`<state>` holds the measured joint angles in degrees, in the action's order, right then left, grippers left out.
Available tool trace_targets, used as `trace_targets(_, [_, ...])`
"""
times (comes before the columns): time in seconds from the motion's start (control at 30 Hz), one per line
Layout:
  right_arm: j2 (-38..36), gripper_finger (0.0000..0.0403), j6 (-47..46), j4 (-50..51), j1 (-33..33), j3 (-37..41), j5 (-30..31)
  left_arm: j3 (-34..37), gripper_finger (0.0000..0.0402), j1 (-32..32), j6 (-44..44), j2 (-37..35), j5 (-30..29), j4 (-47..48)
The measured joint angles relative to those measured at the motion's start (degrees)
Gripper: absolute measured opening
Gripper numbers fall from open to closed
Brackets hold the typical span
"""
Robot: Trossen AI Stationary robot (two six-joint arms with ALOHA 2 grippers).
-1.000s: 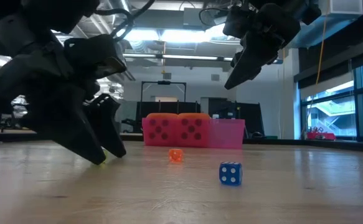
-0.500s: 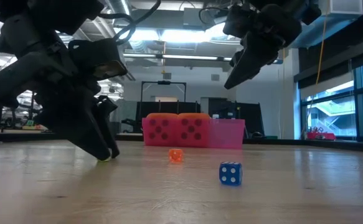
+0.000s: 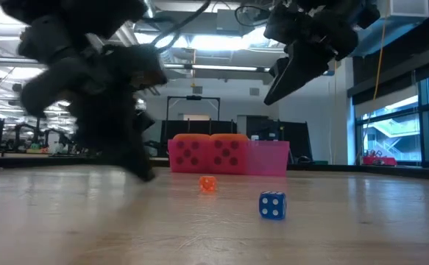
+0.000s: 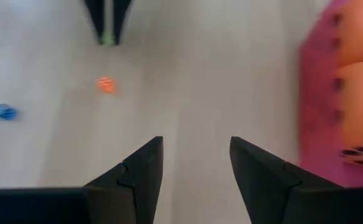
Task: Pick & Place Dice
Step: Put the small green dice into the red container
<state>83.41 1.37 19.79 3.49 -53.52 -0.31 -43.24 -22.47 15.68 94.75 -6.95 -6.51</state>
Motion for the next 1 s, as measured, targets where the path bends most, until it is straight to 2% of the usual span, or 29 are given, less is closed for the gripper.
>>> trace_targets(0.2, [0.0,0.0187,-0.9,2.4,0.0,0.0,11.6,-6.1,0.0040,7.1,-13.3,-0.1,-4.4,-0.5])
trace_targets(0.37, [0.0,0.0187,-2.2,10.0,0.0,0.0,13.4,-12.5,0.0042,15.3,-25.1,-0.1,-3.5,-0.6])
trace_targets(0.47, [0.0,0.0187,-5.3,14.8,0.3,0.6,13.4,-15.3,0.0042,20.1,-27.5,-0.1,-1.8,-1.0])
trace_targets(0.63, [-0.1,0.0187,-4.7,14.9,0.4,5.7,13.7,-17.7,0.0042,27.8,-30.5,1.4,1.0,-1.5])
trace_targets(0.83, [-1.1,0.0187,-7.0,14.9,0.3,8.8,17.0,-20.7,0.0042,35.0,-30.5,7.2,6.0,-9.1])
trace_targets(1.0, [-3.0,0.0187,-7.1,14.5,0.4,8.7,18.2,-26.9,0.0043,38.1,-30.7,13.5,11.4,-10.0])
